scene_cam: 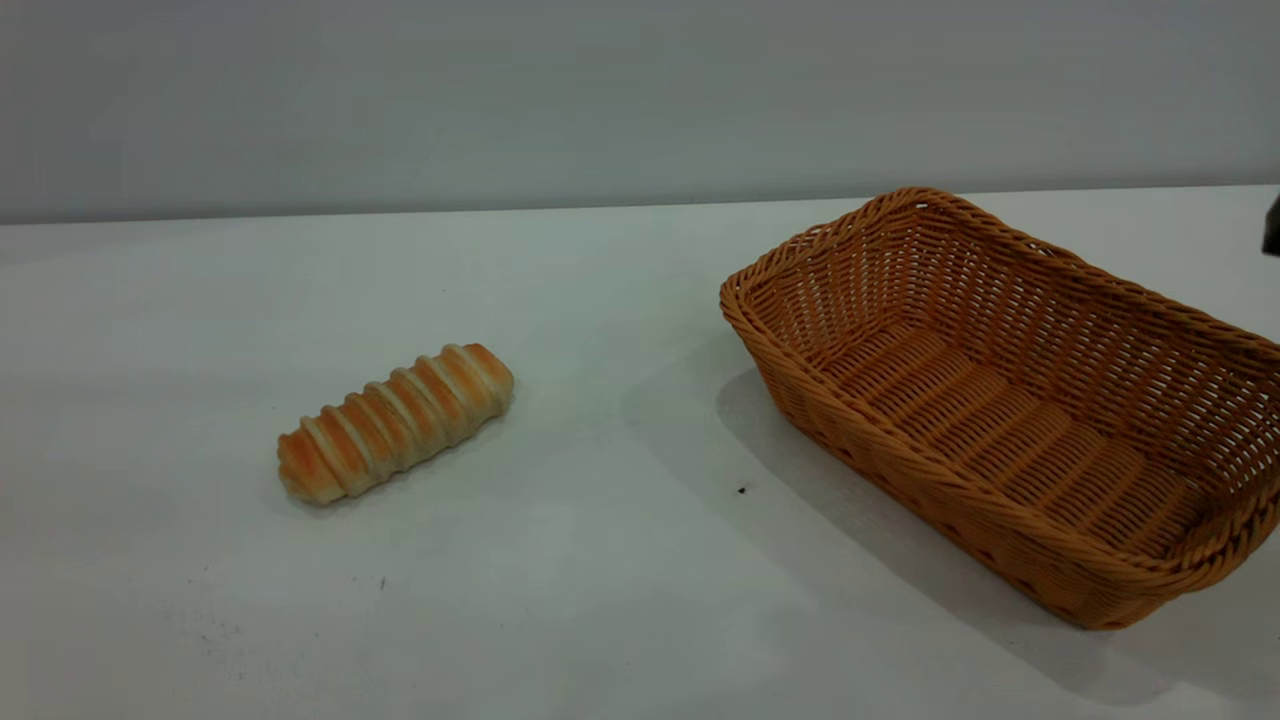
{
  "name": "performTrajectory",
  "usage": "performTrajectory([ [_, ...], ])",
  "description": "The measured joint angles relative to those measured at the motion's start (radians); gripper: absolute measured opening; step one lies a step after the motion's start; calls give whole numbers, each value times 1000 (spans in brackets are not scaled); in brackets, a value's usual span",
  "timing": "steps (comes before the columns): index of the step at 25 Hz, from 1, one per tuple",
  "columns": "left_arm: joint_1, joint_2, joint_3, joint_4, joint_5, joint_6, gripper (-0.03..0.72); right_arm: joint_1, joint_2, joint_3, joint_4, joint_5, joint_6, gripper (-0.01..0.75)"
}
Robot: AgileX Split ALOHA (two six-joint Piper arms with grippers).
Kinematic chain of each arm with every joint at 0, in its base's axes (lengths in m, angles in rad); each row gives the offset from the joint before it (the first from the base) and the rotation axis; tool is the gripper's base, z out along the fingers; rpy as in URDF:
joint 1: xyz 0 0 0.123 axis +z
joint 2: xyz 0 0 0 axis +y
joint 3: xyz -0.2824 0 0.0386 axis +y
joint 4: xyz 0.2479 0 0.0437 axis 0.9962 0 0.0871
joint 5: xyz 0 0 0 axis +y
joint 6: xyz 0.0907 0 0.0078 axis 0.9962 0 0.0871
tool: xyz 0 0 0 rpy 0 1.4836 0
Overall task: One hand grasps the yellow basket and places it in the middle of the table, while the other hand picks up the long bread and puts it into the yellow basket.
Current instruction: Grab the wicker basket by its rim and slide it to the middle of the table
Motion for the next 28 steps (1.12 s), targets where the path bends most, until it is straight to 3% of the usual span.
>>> performTrajectory([
  [24,0,0,0,0,-1,2,563,-6,360,-9,58,-261,6,555],
  [28,0,0,0,0,-3,2,563,-6,406,-10,58,-318,6,485],
])
